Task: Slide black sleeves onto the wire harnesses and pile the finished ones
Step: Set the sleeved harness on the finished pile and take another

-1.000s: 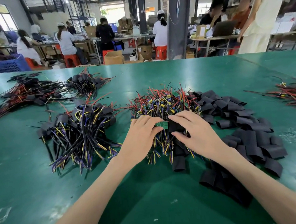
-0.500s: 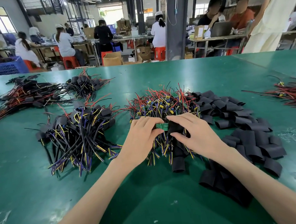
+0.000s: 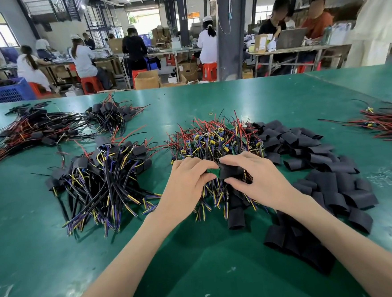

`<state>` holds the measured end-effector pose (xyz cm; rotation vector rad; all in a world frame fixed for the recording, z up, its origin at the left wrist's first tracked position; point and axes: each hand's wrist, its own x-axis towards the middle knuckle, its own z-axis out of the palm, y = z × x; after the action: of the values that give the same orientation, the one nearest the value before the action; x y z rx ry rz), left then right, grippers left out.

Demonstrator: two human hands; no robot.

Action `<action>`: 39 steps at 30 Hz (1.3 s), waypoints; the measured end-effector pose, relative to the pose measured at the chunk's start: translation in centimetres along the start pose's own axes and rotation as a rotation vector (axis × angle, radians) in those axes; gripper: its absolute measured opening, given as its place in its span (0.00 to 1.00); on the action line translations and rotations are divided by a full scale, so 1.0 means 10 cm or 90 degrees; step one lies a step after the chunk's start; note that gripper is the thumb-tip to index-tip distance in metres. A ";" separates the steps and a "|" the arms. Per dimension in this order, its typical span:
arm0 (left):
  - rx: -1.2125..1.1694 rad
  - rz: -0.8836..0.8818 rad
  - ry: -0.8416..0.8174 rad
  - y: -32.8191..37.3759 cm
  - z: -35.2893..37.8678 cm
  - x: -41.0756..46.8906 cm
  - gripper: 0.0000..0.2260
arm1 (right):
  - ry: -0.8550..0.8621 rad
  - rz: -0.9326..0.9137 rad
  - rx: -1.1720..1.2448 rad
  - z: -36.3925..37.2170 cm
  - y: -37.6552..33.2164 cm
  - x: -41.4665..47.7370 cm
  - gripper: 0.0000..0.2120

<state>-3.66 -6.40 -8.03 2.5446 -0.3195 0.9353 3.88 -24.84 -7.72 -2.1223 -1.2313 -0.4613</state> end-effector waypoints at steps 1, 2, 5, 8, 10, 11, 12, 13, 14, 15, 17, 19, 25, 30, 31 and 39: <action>-0.002 0.000 0.002 0.00 0.00 0.00 0.08 | 0.004 -0.004 0.003 0.00 0.00 0.00 0.21; -0.006 -0.002 0.006 0.01 0.00 0.00 0.08 | 0.011 -0.008 0.004 0.00 0.00 0.00 0.20; -0.026 -0.009 0.021 0.04 0.00 -0.01 0.09 | 0.023 -0.016 -0.004 0.01 -0.02 0.00 0.20; -0.065 -0.045 0.022 0.05 0.00 -0.02 0.13 | 0.021 -0.027 -0.023 0.02 -0.03 0.00 0.19; -0.093 -0.070 0.019 0.05 0.00 -0.02 0.16 | 0.019 -0.033 -0.021 0.03 -0.03 -0.01 0.18; -0.095 -0.071 0.018 0.06 -0.01 -0.01 0.17 | 0.019 -0.034 -0.019 0.04 -0.03 -0.01 0.18; -0.088 -0.067 0.020 0.07 -0.01 -0.01 0.17 | 0.019 -0.033 -0.018 0.04 -0.03 -0.01 0.17; -0.074 -0.061 0.024 0.08 -0.01 -0.01 0.17 | 0.020 -0.030 -0.017 0.03 -0.02 -0.01 0.17; -0.056 -0.055 0.026 0.09 -0.01 -0.01 0.16 | 0.020 -0.023 -0.015 0.03 -0.02 -0.01 0.17; -0.038 -0.052 0.023 0.09 -0.01 -0.01 0.15 | 0.022 -0.017 -0.013 0.03 -0.01 -0.01 0.17; -0.016 -0.048 0.015 0.08 -0.01 -0.01 0.16 | 0.030 -0.011 -0.007 0.03 0.00 -0.01 0.17; -0.016 -0.043 0.009 0.08 -0.02 -0.01 0.16 | 0.035 -0.009 -0.002 0.03 0.01 -0.01 0.16; -0.005 -0.035 0.013 0.03 -0.03 -0.02 0.13 | 0.023 0.012 -0.003 0.05 0.04 0.00 0.16; -0.024 -0.039 0.035 0.01 -0.02 0.00 0.09 | 0.019 0.018 -0.003 0.05 0.04 0.01 0.17; -0.029 -0.039 0.035 0.01 -0.02 0.01 0.09 | 0.016 0.021 -0.003 0.05 0.04 0.01 0.17; -0.047 -0.017 0.036 0.01 0.00 0.01 0.05 | 0.010 0.000 0.036 0.04 0.02 0.00 0.09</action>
<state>-3.57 -6.48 -7.92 2.4450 -0.2967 0.9661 4.08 -24.62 -8.09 -2.0679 -1.2206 -0.4369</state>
